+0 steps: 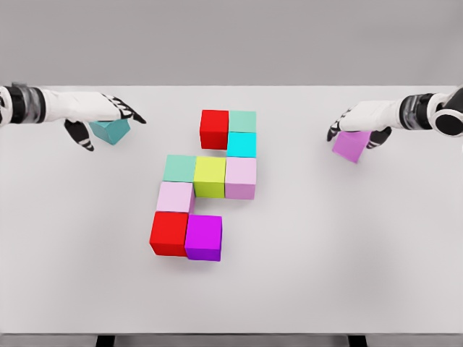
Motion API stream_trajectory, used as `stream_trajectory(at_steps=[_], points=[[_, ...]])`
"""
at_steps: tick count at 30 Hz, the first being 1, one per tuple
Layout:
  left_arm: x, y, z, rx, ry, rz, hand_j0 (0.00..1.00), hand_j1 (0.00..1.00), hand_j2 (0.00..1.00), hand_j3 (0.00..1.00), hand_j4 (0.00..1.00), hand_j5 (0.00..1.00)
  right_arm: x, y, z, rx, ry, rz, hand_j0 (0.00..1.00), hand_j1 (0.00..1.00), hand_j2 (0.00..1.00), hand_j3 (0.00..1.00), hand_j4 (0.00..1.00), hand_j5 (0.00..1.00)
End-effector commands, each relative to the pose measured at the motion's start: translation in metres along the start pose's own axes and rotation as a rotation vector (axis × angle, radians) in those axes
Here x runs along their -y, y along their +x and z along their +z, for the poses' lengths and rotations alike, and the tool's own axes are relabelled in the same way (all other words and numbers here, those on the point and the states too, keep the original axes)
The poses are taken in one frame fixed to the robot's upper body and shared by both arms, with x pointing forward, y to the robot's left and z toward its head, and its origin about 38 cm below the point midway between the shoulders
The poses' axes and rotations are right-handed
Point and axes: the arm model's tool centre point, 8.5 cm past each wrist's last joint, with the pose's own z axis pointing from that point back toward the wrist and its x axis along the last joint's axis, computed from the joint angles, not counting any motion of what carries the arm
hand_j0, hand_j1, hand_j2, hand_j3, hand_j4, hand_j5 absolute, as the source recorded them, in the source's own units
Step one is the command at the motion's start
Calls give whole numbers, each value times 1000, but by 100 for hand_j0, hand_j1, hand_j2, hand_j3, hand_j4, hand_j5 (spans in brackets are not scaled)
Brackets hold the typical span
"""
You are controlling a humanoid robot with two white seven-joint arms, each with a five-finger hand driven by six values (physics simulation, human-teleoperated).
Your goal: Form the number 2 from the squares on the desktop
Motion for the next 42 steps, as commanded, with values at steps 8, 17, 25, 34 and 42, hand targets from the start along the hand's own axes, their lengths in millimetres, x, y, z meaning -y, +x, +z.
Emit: stream_trajectory(at_steps=[8, 17, 25, 34, 42], points=[[6, 14, 5, 81, 80, 181, 100, 100, 100, 100, 100, 100, 8, 0, 8, 0, -33, 9, 57, 57, 57, 57, 57, 57], [-2, 18, -4, 89, 96, 190, 100, 100, 100, 100, 100, 100, 24, 25, 41, 57, -100, 132, 57, 57, 57, 57, 57, 57], [-10, -3, -3, -81, 106, 226, 100, 100, 100, 100, 100, 100, 19, 70, 73, 155, -129, 252, 57, 57, 57, 57, 57, 57], [-7, -9, -8, -105, 120, 242, 100, 100, 100, 100, 100, 100, 6, 125, 89, 269, -124, 368, 57, 57, 57, 57, 57, 57], [2, -17, -5, -136, 105, 245, 100, 100, 100, 100, 100, 100, -10, 154, 74, 404, -96, 320, 57, 57, 57, 57, 57, 57]])
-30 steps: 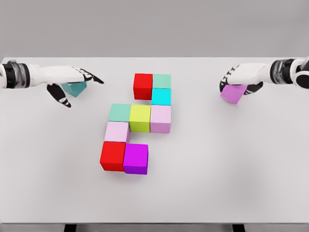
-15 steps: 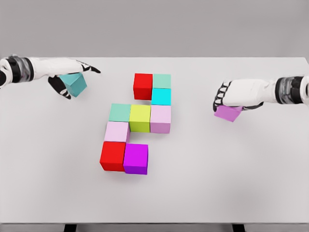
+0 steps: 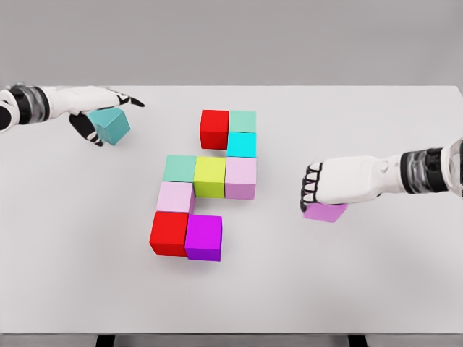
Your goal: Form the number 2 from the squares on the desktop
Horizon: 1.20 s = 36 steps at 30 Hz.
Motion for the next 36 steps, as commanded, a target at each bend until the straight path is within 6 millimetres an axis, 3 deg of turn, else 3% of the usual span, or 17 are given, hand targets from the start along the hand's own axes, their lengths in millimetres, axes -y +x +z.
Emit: stream_trajectory(at_steps=[1, 8, 15, 18, 21, 31, 36], points=[[-2, -5, 2, -18, 8, 3, 100, 100, 100, 100, 100, 100, -2, 8, -9, 39, -2, -19, 57, 57, 57, 57, 57, 57], [-1, -8, -12, -43, 11, -9, 100, 100, 100, 100, 100, 100, 11, 21, -33, 115, -61, -32, 57, 57, 57, 57, 57, 57], [-5, -15, -11, -73, 18, -12, 100, 100, 100, 100, 100, 100, 24, 34, -56, 174, -104, -23, 57, 57, 57, 57, 57, 57], [-4, -14, -15, -78, 10, -23, 100, 100, 100, 100, 100, 100, 25, 35, -59, 176, -107, -18, 63, 63, 63, 63, 63, 63], [-4, -15, -20, -117, 5, -23, 100, 100, 100, 100, 100, 100, 25, 35, -59, 175, -105, -16, 87, 87, 87, 87, 87, 87], [0, -17, -25, -137, -7, -33, 100, 100, 100, 100, 100, 100, 22, 33, -54, 164, -99, -20, 93, 93, 93, 93, 93, 93], [1, -19, -27, -146, -10, -34, 100, 100, 100, 100, 100, 100, 24, 18, -24, 134, -137, -88, 99, 99, 99, 99, 99, 99]])
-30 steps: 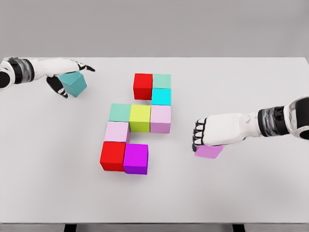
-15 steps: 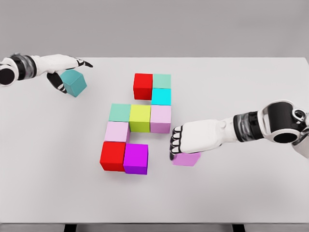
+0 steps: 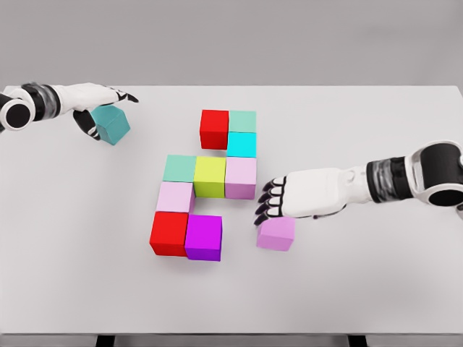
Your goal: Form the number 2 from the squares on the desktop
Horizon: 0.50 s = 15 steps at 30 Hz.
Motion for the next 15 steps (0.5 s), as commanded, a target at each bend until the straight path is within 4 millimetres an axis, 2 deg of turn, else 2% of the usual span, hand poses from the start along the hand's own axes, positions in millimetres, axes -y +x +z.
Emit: stream_trajectory(at_steps=[1, 2, 3, 4, 7, 9, 10, 11, 13, 15], points=[[-1, -1, 0, -6, 3, 3, 100, 100, 100, 100, 100, 100, 2, -3, 14, -1, -33, -52, 99, 99, 99, 99, 99, 99], [-1, -1, 0, -6, 3, 3, 100, 100, 100, 100, 100, 100, 4, -5, 22, -10, -42, -66, 99, 99, 99, 99, 99, 99], [2, -2, 0, -7, -1, 4, 100, 100, 100, 100, 100, 100, 9, -10, 46, -28, -83, -117, 99, 99, 99, 99, 99, 99], [3, -2, 0, -7, -3, 5, 100, 100, 100, 100, 100, 100, 11, -12, 58, -34, -109, -149, 99, 99, 99, 99, 99, 99], [5, -5, 0, -22, -14, -14, 100, 100, 100, 100, 100, 100, 13, -15, 73, -62, -118, -159, 99, 99, 99, 99, 99, 99], [5, -6, -1, -27, -15, -15, 100, 100, 100, 100, 100, 100, 16, -22, 101, -135, -141, -150, 99, 99, 99, 99, 99, 99], [5, -5, -2, -26, -15, -16, 100, 100, 100, 100, 100, 100, 10, -22, 107, -153, -142, -166, 99, 99, 99, 99, 99, 99], [5, -5, -2, -28, -15, -17, 100, 100, 100, 100, 100, 100, 2, -24, 110, -179, -146, -175, 99, 99, 99, 99, 99, 99], [5, -5, -2, -29, -18, -22, 99, 99, 99, 99, 99, 99, -18, -41, 96, -214, -93, -197, 99, 99, 99, 99, 99, 99], [4, -1, -5, -20, -18, -24, 93, 93, 93, 93, 93, 93, -21, -67, 92, -242, -34, -215, 99, 99, 99, 99, 99, 99]])
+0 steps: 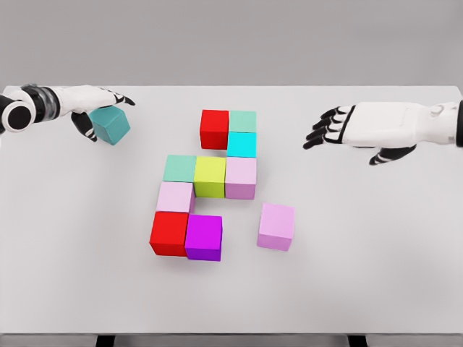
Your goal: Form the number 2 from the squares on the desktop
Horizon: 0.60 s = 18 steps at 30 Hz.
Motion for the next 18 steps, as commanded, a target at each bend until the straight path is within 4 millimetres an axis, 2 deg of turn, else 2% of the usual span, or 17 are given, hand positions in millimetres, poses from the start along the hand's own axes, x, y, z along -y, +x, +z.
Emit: stream_trajectory(at_steps=[1, 3, 6, 8, 10, 11, 12, 15, 18], points=[[-1, 3, -3, 6, 1, -2, 91, 91, 91, 91, 91, 91, -50, -8, -21, 7, 123, -93, 99, 99, 99, 99, 99, 99], [2, 3, -3, 4, -12, -20, 77, 77, 77, 77, 77, 77, -56, -13, -27, 7, 180, -89, 99, 99, 99, 99, 99, 99], [2, 4, -4, 4, -15, -23, 70, 70, 70, 70, 70, 70, -81, -18, -41, 1, 283, -81, 99, 99, 99, 99, 99, 99], [3, 3, -3, 3, -15, -23, 70, 70, 70, 70, 70, 70, -86, -19, -47, -4, 309, -56, 97, 97, 97, 97, 97, 97], [2, 4, -4, 4, -15, -23, 69, 69, 69, 69, 69, 69, -81, -11, -49, 15, 305, -33, 82, 82, 82, 82, 82, 82], [2, 4, -4, 4, -13, -23, 69, 69, 69, 69, 69, 69, -74, 0, -50, 45, 295, -4, 66, 66, 66, 66, 66, 66], [3, 3, -3, 3, -15, -23, 70, 70, 70, 70, 70, 70, -67, 11, -49, 72, 277, 17, 57, 57, 57, 57, 57, 57], [2, 4, -4, 6, -13, -23, 71, 71, 71, 71, 71, 71, -60, 27, -53, 116, 266, 47, 46, 46, 46, 46, 46, 46], [-3, 11, -7, 24, 1, -18, 72, 72, 72, 72, 72, 72, -61, 29, -55, 122, 269, 53, 46, 46, 46, 46, 46, 46]])
